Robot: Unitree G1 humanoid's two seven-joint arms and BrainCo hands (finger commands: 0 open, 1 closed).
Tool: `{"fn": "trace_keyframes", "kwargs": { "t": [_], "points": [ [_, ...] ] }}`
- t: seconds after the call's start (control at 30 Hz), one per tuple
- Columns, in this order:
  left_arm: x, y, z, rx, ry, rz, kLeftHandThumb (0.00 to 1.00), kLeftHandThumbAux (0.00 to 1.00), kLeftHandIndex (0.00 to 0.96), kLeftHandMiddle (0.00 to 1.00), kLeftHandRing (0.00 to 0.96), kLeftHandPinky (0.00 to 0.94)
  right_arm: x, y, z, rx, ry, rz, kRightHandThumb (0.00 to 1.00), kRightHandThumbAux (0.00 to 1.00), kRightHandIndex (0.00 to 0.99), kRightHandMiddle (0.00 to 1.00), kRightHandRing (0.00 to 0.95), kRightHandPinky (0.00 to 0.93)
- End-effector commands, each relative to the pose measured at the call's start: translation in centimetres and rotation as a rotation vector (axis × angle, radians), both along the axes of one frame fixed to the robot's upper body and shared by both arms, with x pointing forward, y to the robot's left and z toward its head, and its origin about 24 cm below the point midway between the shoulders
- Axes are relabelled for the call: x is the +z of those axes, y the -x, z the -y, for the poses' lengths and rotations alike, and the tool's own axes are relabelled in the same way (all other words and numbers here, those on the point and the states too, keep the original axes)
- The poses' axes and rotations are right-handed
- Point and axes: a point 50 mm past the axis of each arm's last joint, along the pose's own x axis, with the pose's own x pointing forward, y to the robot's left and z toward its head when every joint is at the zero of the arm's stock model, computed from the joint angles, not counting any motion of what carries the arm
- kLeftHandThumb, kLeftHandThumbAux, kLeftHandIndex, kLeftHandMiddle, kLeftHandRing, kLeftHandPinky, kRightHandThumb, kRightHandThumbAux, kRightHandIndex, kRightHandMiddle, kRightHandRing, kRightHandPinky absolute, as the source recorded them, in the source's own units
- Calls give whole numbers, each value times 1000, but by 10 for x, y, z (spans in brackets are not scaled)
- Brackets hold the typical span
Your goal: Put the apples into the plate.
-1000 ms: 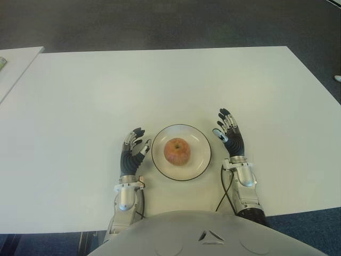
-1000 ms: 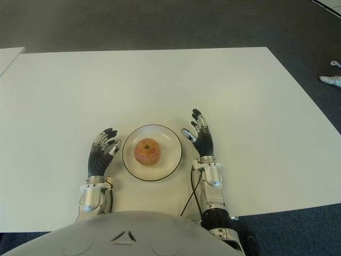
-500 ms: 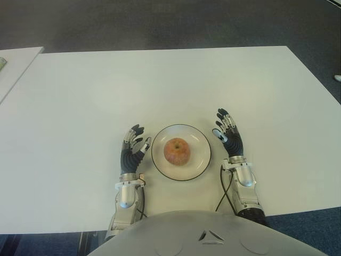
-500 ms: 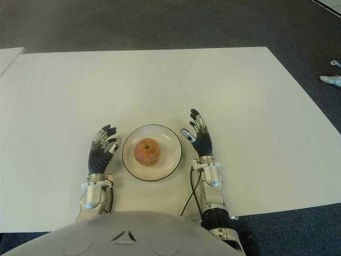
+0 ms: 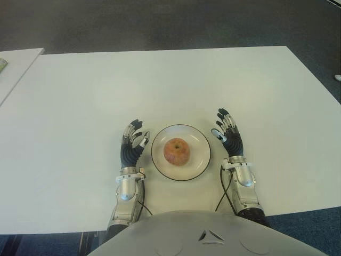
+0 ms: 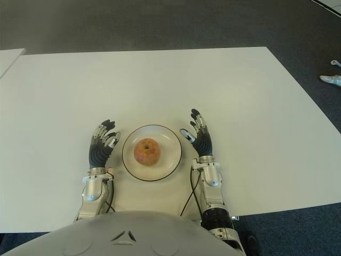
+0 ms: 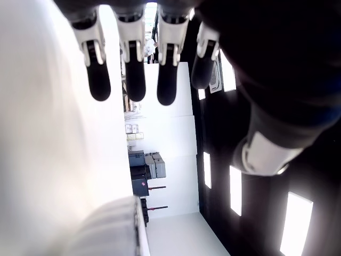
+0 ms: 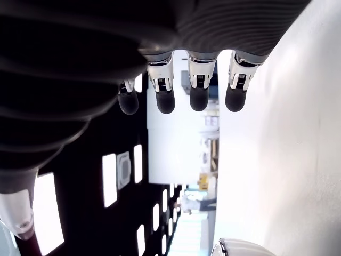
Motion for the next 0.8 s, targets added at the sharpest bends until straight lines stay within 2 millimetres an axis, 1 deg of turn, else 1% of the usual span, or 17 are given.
{"fn": "trace_keyframes", "kwargs": {
  "t": [0.03, 0.27, 0.53, 0.8],
  "points": [
    [-34, 23, -1, 26, 28, -219, 93, 617, 186, 221, 216, 260, -35, 29, -2, -11, -11, -177, 103, 562, 31, 8, 0, 45],
    [-34, 25, -3, 40, 25, -217, 102, 641, 178, 215, 213, 257, -34, 31, -4, 6, -11, -179, 107, 554, 37, 4, 0, 28],
    [-33, 25, -6, 31, -12, -203, 94, 619, 165, 217, 213, 261, -33, 33, -5, 14, -15, -182, 112, 523, 39, 3, 0, 26],
    [-31, 27, -7, -4, 28, -190, 93, 602, 173, 228, 225, 265, -33, 37, -1, 14, -21, -200, 116, 519, 39, 7, 0, 18]
  ]
}}
